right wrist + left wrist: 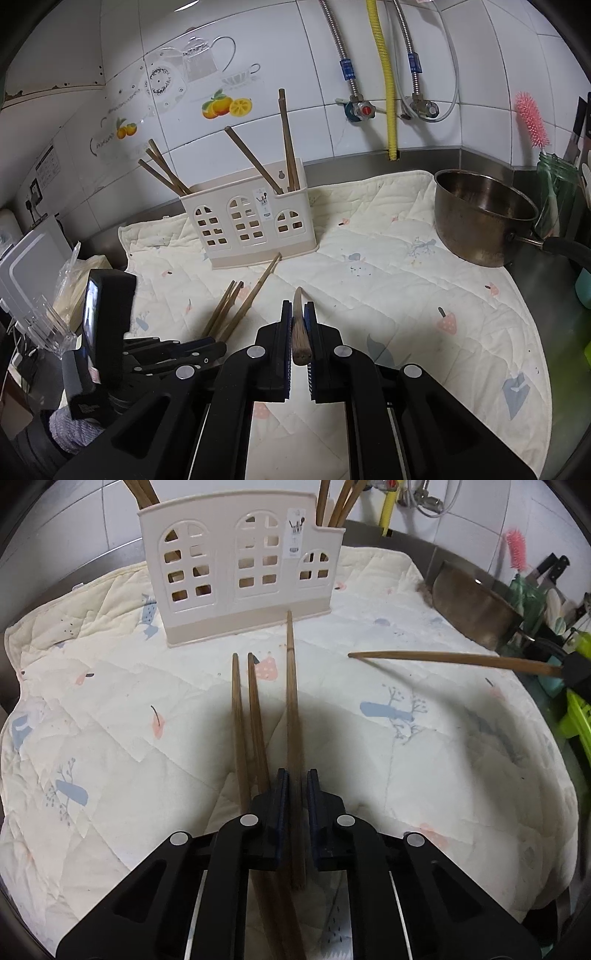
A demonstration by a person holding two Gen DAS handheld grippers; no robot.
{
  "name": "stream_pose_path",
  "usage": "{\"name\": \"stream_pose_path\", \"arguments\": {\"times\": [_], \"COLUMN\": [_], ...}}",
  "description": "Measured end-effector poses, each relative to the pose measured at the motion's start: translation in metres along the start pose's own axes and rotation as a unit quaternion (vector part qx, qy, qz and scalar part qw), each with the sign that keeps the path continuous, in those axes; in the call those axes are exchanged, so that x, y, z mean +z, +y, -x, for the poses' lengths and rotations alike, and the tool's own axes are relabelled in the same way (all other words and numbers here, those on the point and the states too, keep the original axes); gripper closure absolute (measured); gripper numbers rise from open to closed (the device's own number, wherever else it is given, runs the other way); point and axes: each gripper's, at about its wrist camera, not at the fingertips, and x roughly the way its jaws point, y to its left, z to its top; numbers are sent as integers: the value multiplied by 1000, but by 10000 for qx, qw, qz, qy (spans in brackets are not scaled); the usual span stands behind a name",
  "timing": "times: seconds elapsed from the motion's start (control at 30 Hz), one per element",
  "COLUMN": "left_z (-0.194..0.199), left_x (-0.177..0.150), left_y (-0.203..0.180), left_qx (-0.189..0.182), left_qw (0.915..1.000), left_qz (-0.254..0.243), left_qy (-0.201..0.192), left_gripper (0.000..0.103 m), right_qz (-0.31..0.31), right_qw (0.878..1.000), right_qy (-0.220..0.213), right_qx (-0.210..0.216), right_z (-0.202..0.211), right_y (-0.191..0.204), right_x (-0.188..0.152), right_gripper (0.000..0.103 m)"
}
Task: Organize utensils
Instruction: 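Close the right tool on a chopstick while the left tool grasps another, then lift both chopsticks upright and lower them into the white holder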
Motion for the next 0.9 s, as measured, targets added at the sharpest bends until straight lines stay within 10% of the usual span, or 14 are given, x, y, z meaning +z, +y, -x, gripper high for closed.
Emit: {"name": "stream_pose_path", "arguments": {"times": [0.9], "left_z": [134], "left_x": [82], "left_y": [22], "left_qx": [-463], "left_qw": [9900], "left_qz": [185], "left_qy": [-1316], "left_gripper": [97], "right_qz": [885], "right_qw": [9954], "right_qy": [20], "right_qx": [371], "right_z": [9], "right_y": [9], "right_x": [99], "right_gripper": [96]}}
